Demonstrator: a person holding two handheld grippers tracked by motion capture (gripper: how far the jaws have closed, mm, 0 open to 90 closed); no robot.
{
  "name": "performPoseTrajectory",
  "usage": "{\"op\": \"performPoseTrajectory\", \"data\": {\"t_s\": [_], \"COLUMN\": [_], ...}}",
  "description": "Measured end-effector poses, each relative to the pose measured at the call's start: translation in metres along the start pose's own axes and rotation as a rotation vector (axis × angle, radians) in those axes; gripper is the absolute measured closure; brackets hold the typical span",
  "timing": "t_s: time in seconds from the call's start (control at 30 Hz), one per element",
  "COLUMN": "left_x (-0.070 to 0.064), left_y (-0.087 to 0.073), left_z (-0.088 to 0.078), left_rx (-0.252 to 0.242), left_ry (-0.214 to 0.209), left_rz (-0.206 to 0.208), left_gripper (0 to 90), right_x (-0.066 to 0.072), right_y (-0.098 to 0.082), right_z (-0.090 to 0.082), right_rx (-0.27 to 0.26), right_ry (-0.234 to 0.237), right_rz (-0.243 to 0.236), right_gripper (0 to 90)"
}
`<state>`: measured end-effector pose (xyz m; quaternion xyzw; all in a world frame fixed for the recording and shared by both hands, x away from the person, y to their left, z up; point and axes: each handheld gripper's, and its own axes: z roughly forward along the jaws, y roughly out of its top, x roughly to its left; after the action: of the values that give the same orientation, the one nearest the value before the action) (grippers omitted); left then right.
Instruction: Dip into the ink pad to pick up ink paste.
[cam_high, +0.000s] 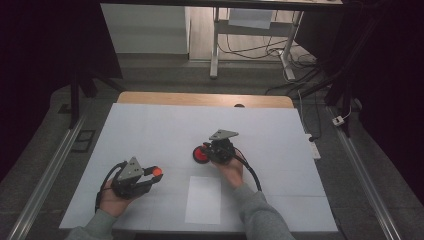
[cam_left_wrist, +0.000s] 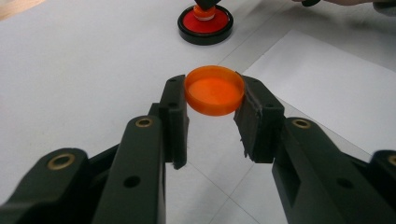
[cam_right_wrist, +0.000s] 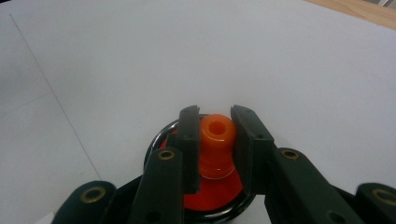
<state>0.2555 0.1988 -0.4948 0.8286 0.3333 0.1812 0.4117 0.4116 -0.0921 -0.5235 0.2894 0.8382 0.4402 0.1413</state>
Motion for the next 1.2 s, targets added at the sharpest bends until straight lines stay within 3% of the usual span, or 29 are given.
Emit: {"op": "performPoseTrajectory", "data": {"t_s": [0.5, 1.2], "left_x": [-0.0014, -0.0015], "left_y": [0.0007, 0.0006], "left_z": [-0.0011, -0.0015], "left_rx": [-0.004, -0.003], "left_ry": [0.005, 0.007], "left_rz": [-0.002, -0.001], "left_gripper": [64.7, 64.7], "right_x": [0.0049, 0.0077], "right_y": [0.0015, 0.0], "right_z": [0.0006, 0.001], "right_rx": [0.023, 0.011], "right_ry": [-0.03, -0.045], "right_rz": [-0.029, -0.046], "right_gripper": [72.9, 73.1]}}
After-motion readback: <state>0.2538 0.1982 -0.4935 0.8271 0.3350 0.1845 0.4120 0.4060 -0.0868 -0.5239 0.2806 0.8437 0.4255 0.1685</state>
